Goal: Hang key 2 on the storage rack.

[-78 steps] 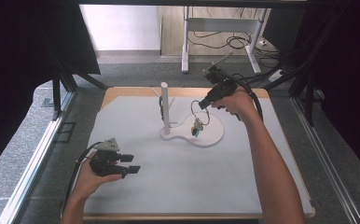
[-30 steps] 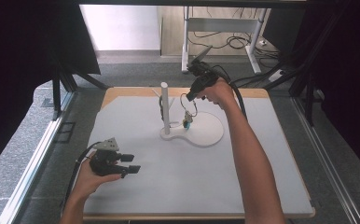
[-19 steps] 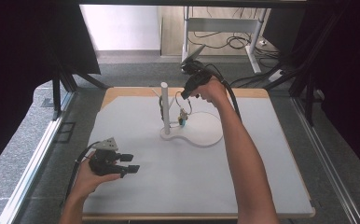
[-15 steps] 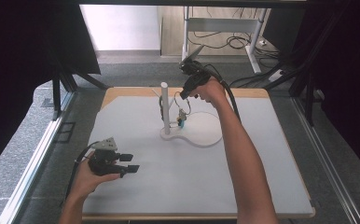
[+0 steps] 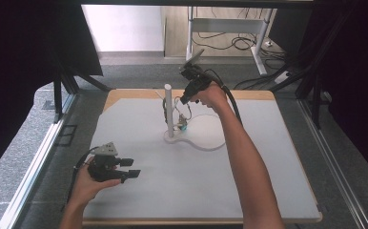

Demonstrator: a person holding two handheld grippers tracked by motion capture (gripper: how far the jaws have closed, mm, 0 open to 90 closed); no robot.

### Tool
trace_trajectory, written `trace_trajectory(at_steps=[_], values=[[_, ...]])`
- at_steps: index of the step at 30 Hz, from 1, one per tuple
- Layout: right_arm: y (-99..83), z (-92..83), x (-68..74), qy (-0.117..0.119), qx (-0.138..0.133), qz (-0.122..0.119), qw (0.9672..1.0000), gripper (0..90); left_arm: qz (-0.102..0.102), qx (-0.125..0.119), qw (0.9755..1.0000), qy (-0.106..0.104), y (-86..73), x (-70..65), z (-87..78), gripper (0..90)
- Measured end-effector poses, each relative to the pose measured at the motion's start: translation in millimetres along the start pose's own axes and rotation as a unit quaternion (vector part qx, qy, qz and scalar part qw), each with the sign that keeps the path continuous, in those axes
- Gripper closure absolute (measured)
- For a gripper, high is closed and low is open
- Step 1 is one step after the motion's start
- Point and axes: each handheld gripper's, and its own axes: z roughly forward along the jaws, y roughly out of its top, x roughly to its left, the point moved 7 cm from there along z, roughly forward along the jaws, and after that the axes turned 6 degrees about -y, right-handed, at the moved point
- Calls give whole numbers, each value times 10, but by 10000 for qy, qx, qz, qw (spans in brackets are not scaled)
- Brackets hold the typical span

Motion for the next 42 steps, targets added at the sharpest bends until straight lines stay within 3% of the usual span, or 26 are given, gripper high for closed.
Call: trace_trajectory(at_steps=[20,24,33,42], values=[[-148,183,136,183,104,-104,9997,872,13,40,10000,22,-9,-5,2,433],[-182,215,165,230,128,-173,9995,814,16,45,10000,25,-9,-7,1,433],[-288,32,109,143,-66,-166,9997,677,52,103,9999,52,-11,-20,16,432],[-600,-198,36,21,-466,-145,9988,538,36,67,9999,107,-13,-36,-6,432]])
